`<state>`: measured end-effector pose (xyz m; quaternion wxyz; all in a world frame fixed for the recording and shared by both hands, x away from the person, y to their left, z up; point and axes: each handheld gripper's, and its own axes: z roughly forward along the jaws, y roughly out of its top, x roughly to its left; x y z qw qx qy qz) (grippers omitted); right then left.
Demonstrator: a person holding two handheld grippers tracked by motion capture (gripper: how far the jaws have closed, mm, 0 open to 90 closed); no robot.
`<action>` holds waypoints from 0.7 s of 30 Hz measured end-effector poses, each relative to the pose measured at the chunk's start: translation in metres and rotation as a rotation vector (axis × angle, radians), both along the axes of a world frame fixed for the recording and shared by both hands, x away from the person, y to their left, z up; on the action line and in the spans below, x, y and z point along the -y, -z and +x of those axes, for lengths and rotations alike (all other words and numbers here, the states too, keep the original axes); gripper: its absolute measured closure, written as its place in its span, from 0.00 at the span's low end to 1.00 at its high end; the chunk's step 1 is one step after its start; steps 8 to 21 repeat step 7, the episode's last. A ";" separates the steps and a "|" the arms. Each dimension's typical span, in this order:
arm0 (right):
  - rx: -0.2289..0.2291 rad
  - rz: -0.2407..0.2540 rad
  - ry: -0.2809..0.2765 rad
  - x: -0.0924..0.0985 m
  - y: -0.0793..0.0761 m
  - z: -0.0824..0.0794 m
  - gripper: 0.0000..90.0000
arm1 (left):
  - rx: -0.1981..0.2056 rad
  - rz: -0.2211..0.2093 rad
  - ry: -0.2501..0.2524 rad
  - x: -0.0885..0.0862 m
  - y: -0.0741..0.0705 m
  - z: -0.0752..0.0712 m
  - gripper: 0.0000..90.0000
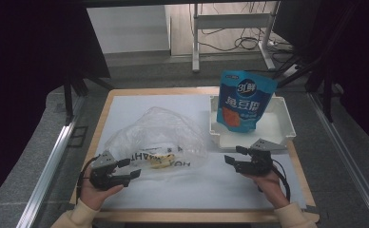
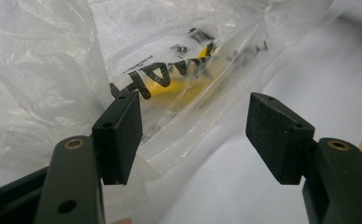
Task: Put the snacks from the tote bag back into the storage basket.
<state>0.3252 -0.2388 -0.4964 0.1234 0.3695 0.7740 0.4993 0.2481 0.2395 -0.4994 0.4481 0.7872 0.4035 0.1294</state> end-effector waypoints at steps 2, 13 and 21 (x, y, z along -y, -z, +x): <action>-0.004 -0.004 -0.003 0.000 0.001 0.000 0.34 | 0.000 0.000 0.000 0.000 0.000 0.000 0.40; -0.009 -0.018 -0.002 -0.002 0.005 0.001 0.34 | 0.001 -0.001 -0.002 -0.001 0.000 0.000 0.40; -0.009 -0.018 -0.002 -0.002 0.005 0.001 0.34 | 0.001 -0.001 -0.002 -0.001 0.000 0.000 0.40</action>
